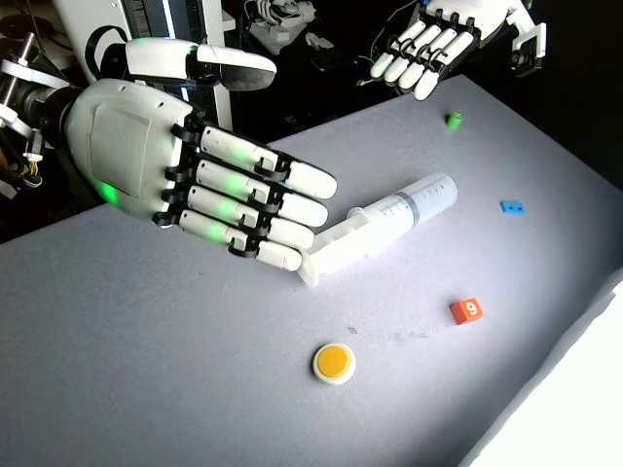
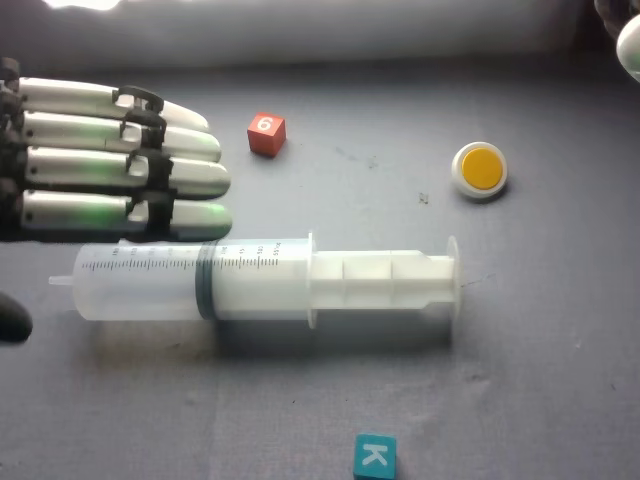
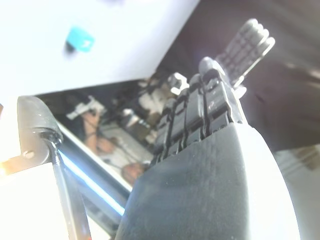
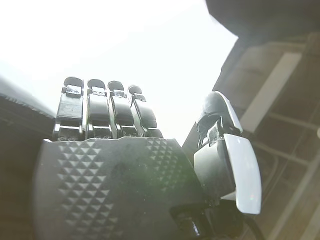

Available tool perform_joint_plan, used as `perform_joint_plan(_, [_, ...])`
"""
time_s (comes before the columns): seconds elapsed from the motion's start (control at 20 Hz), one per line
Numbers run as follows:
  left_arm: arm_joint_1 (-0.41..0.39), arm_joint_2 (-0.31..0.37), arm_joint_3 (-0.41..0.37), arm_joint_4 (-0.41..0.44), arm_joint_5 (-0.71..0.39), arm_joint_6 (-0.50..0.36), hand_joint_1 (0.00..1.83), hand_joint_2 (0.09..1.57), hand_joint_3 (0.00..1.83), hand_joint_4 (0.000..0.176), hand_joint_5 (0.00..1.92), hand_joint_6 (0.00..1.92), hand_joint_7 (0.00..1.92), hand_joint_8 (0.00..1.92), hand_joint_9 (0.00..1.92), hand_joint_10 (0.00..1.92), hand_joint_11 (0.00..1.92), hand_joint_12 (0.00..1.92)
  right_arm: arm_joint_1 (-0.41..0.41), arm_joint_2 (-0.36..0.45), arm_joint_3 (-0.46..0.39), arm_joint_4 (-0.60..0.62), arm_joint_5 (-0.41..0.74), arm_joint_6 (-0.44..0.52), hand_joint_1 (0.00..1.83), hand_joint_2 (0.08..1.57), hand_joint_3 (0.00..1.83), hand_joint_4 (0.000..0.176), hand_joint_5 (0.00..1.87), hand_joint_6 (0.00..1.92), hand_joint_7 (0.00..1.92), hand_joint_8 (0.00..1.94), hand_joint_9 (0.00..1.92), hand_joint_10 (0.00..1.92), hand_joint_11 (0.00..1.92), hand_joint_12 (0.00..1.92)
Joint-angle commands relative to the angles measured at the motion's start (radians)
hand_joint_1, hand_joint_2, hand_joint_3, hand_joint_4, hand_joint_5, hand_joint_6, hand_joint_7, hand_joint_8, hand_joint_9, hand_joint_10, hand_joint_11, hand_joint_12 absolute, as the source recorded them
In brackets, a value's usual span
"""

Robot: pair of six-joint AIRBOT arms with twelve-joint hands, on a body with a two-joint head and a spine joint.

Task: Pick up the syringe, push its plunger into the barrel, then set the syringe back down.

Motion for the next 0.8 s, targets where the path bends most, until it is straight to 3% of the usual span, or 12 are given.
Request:
perform_joint_plan(0.0, [-0.019, 0.003, -0.006, -0.104, 0.023, -0.008, 1.03, 0.98, 0.01, 0.000, 0.00, 0.00, 0.00, 0.00, 0.00, 0.00, 0.00, 0.29, 0.002, 0.003, -0.002, -0.026, 0.132, 0.010, 0.00, 1.27, 0.01, 0.000, 0.03, 0.01, 0.01, 0.00, 0.00, 0.00, 0.00, 0.00])
perform_joint_plan(0.05, [-0.025, 0.008, -0.023, -0.133, 0.097, -0.031, 1.00, 0.97, 0.00, 0.000, 0.00, 0.00, 0.00, 0.00, 0.00, 0.00, 0.00, 0.37, 0.001, 0.001, -0.002, -0.029, 0.132, 0.008, 0.00, 1.27, 0.01, 0.000, 0.01, 0.00, 0.00, 0.00, 0.00, 0.00, 0.00, 0.00])
perform_joint_plan(0.15, [-0.029, 0.019, -0.062, -0.205, 0.229, -0.037, 1.01, 0.97, 0.00, 0.000, 0.00, 0.00, 0.00, 0.00, 0.00, 0.00, 0.00, 0.32, 0.000, 0.000, -0.003, -0.045, 0.132, 0.003, 0.00, 1.28, 0.01, 0.000, 0.02, 0.01, 0.00, 0.00, 0.00, 0.00, 0.00, 0.00])
perform_joint_plan(0.35, [-0.046, 0.033, -0.152, -0.305, 0.537, -0.037, 1.03, 0.95, 0.00, 0.000, 0.00, 0.00, 0.00, 0.00, 0.03, 0.01, 0.00, 0.53, -0.003, 0.000, -0.005, -0.061, 0.140, -0.004, 0.00, 1.28, 0.01, 0.000, 0.01, 0.00, 0.00, 0.00, 0.00, 0.00, 0.00, 0.00])
perform_joint_plan(0.55, [-0.042, 0.052, -0.250, -0.415, 0.840, -0.037, 0.96, 0.99, 0.01, 0.000, 0.00, 0.00, 0.00, 0.00, 0.00, 0.00, 0.00, 0.39, -0.003, 0.001, -0.004, -0.063, 0.149, -0.016, 0.00, 1.28, 0.01, 0.000, 0.02, 0.01, 0.00, 0.00, 0.00, 0.00, 0.00, 0.00])
perform_joint_plan(0.75, [-0.057, 0.062, -0.343, -0.468, 1.108, -0.037, 0.98, 0.96, 0.00, 0.000, 0.00, 0.00, 0.00, 0.00, 0.01, 0.00, 0.00, 0.48, -0.012, 0.009, -0.009, -0.064, 0.160, -0.035, 0.00, 1.28, 0.01, 0.000, 0.00, 0.00, 0.00, 0.00, 0.00, 0.00, 0.00, 0.00])
